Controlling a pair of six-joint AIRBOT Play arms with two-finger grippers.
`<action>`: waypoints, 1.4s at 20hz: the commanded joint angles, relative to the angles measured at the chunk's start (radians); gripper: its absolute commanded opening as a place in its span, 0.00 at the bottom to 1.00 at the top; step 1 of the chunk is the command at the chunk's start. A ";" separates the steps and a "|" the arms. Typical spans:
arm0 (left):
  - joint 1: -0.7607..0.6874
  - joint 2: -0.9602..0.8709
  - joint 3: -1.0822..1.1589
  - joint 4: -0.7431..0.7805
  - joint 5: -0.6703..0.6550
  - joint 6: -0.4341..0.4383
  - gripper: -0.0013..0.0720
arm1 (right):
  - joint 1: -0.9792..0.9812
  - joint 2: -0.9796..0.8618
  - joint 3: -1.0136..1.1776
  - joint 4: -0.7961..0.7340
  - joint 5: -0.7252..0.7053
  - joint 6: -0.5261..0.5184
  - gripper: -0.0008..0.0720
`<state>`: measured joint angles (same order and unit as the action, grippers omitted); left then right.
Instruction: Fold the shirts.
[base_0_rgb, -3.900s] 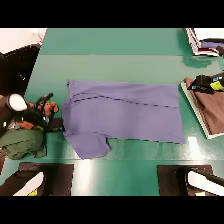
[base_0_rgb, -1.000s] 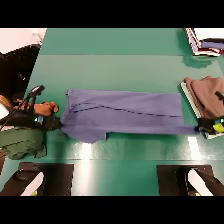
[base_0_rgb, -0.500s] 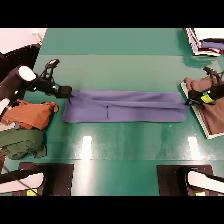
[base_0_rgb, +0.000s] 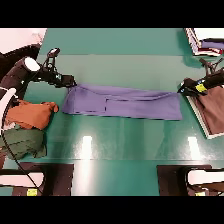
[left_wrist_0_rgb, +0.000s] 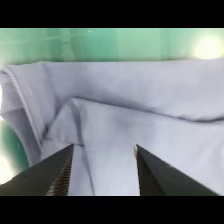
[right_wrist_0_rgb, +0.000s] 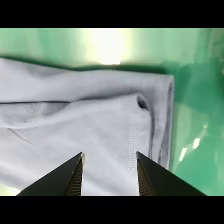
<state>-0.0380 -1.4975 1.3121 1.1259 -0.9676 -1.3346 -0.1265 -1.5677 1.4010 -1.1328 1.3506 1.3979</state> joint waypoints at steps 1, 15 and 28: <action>0.000 0.013 0.007 -0.008 -0.082 -0.003 0.56 | -0.084 -0.013 0.006 0.052 0.102 -0.051 0.54; -0.196 -0.027 0.005 -0.147 0.026 -0.075 0.05 | -0.119 -0.038 -0.319 0.225 -0.087 -0.163 0.65; -0.460 -0.365 0.341 -0.191 0.051 -0.106 0.05 | 0.116 0.138 0.120 0.333 0.055 -0.105 0.03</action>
<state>-0.4477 -1.7771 1.5570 0.9424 -0.9028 -1.4353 -0.0860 -1.4738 1.4036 -0.8818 1.3861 1.2709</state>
